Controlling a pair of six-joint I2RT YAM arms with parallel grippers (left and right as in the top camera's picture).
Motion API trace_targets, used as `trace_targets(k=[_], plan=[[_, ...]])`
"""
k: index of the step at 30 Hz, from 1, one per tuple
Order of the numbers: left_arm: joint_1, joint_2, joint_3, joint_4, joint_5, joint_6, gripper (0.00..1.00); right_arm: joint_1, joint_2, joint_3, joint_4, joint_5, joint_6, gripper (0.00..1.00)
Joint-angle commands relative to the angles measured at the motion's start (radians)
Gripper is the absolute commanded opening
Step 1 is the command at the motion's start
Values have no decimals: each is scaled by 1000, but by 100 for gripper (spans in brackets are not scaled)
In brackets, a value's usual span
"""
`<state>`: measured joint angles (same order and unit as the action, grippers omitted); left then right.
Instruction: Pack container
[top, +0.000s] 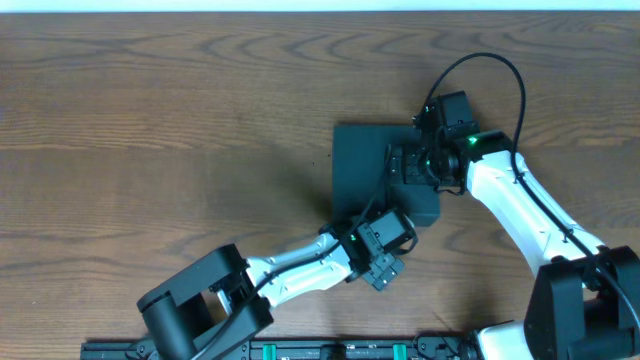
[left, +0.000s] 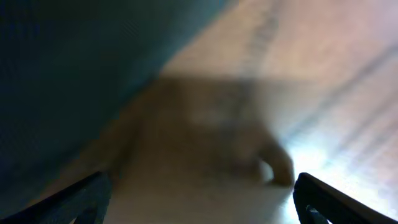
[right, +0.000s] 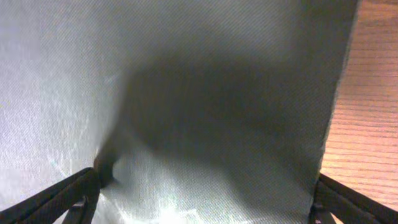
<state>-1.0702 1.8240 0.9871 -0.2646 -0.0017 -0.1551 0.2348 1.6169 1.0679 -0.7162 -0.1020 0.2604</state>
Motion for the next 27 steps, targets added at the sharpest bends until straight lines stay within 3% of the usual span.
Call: trace_targets(k=[1, 6, 11, 16, 19, 27], plan=[[23, 7, -3, 26, -106, 66, 95, 15, 49, -35, -28, -7, -22, 99], [19, -76, 4, -27, -56, 35, 95, 15, 49, -28, -29, -7, -28, 99], [15, -330, 13, -105, -56, 35, 95, 14, 24, 104, -145, -6, -34, 99], [54, -520, 13, -207, -182, -24, 95, 7, -41, 246, -276, 5, -40, 99], [171, -549, 13, -286, -218, -51, 95, -27, -76, 259, -338, 87, -26, 99], [517, -405, 13, -315, -86, -51, 95, -210, -76, 246, -378, 113, -3, 99]])
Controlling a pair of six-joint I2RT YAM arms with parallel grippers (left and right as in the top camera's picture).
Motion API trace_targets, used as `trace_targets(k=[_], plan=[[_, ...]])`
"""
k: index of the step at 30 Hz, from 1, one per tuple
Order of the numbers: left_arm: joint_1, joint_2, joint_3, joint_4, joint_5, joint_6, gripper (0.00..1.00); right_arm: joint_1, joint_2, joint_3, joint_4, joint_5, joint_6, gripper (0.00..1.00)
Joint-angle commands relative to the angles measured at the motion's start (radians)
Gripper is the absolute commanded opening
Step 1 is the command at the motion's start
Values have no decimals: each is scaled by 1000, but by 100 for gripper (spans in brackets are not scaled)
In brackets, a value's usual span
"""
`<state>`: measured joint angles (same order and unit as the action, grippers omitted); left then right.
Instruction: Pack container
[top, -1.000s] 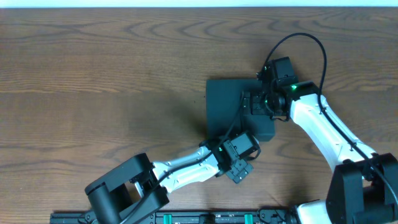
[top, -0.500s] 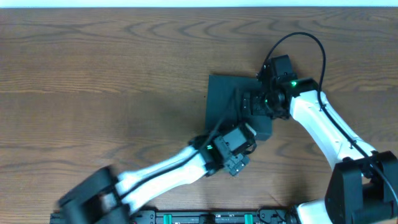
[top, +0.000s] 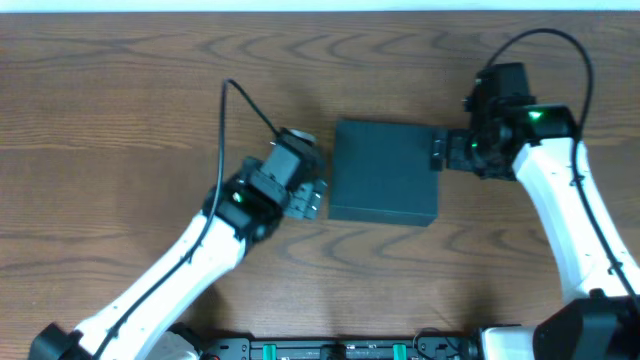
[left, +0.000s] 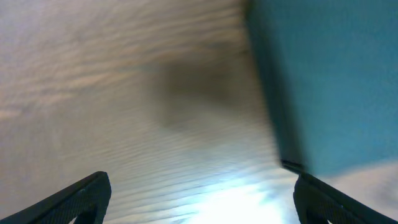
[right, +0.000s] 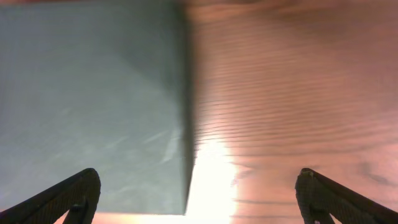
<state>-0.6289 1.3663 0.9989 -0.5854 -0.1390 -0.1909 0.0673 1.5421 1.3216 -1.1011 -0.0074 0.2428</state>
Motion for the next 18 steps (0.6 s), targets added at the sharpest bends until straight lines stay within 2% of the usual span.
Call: trace_targets(k=[1, 4, 9, 18], plan=[[99, 74, 1, 11, 63, -16, 95, -55, -1, -16, 14, 18, 15, 99], [148, 157, 1, 42, 106, -15, 95, -77, 0, -84, 61, 18, 15, 99], [147, 235, 1, 109, 140, -15, 95, -78, 5, -201, 169, 18, 58, 99], [144, 244, 1, 133, 171, -15, 95, -77, 68, -256, 265, 19, 60, 99]])
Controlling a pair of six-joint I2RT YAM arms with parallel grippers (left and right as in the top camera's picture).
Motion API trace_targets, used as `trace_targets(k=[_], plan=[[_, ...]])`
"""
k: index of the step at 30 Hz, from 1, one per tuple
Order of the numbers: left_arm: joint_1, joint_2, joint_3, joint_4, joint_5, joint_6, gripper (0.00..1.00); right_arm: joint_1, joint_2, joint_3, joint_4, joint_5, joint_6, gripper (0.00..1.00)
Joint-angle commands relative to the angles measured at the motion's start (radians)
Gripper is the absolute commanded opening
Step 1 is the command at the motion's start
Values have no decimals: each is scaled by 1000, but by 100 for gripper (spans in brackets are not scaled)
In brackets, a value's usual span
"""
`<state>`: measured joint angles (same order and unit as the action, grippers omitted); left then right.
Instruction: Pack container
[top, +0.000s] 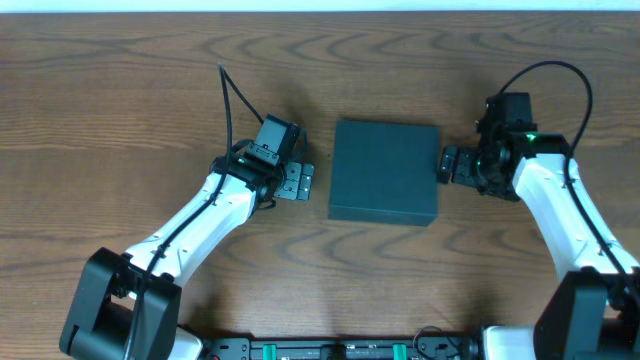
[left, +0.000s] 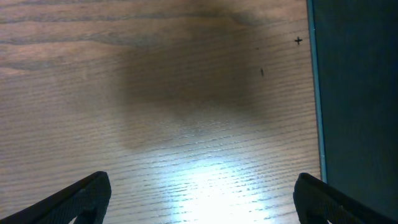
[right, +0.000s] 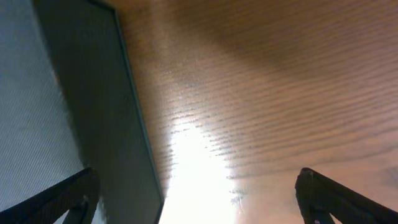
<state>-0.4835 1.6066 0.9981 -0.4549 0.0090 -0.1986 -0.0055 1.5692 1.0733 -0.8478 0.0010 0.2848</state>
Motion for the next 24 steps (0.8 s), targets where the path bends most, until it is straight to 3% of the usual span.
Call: trace_targets(k=[1, 13, 24], plan=[[-1, 3, 2, 3, 31, -8, 95, -5, 56, -7, 20, 10, 18, 99], [-1, 3, 2, -6, 70, -10, 95, 7, 141, -7, 142, -55, 14, 99], [0, 3, 2, -20, 39, -27, 95, 122, 141, -7, 202, -99, 34, 99]])
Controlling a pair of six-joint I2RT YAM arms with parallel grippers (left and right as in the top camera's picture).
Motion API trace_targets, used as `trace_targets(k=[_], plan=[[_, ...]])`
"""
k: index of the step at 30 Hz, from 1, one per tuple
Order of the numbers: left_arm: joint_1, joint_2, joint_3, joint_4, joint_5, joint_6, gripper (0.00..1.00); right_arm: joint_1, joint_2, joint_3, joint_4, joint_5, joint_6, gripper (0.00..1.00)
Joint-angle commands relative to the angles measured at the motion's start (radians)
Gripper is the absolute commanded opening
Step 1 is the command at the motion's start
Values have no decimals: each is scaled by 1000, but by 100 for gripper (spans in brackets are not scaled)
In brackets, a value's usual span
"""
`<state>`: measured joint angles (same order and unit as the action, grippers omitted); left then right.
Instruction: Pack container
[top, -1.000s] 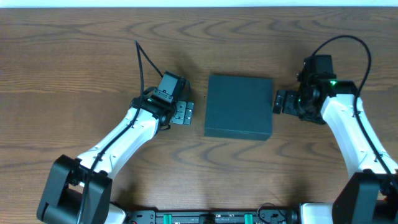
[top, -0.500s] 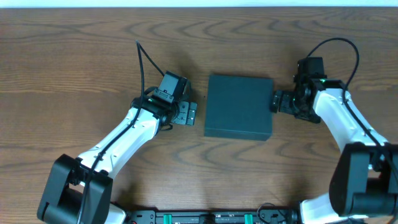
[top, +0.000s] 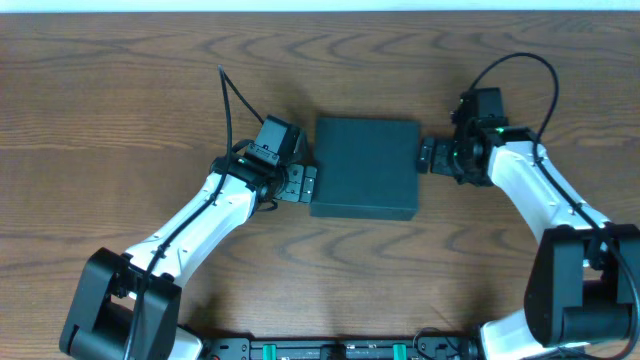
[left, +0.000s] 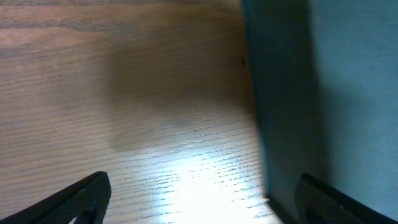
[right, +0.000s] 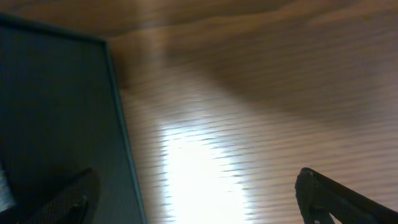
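A dark teal closed container (top: 365, 167) lies flat in the middle of the wooden table. My left gripper (top: 300, 183) stands open against its left side; in the left wrist view the container wall (left: 283, 93) fills the right, with one fingertip (left: 323, 199) in front of it, and the left gripper (left: 199, 205) holds nothing. My right gripper (top: 428, 156) is open at the container's right edge. In the right wrist view the container (right: 56, 112) takes up the left, and the right gripper (right: 199, 205) straddles its edge over bare wood.
The wooden table (top: 120, 100) stretches round the container on all sides. A black cable (top: 232, 100) loops from the left arm, and another (top: 520, 62) from the right arm. A rail (top: 330, 350) runs along the near edge.
The container now lies a little further left, touching my left gripper. My right gripper has moved left with it and sits at its right edge. The left gripper stays where it was.
At first my right gripper was over the container's top and my left gripper at its near right corner. Then each stood open at one side, left and right. After that both were slightly apart from it, and now the container sits further left between them.
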<state>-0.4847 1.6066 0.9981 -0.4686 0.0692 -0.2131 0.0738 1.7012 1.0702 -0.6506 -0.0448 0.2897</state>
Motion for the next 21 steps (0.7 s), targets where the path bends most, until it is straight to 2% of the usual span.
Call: trace_targets(k=[1, 21], plan=[[1, 3, 2, -8, -21, -13, 95, 52, 9, -4, 5, -54, 34, 99], [2, -71, 2, -111, -80, -35, 95, 190, 9, -4, 68, -98, 86, 99]])
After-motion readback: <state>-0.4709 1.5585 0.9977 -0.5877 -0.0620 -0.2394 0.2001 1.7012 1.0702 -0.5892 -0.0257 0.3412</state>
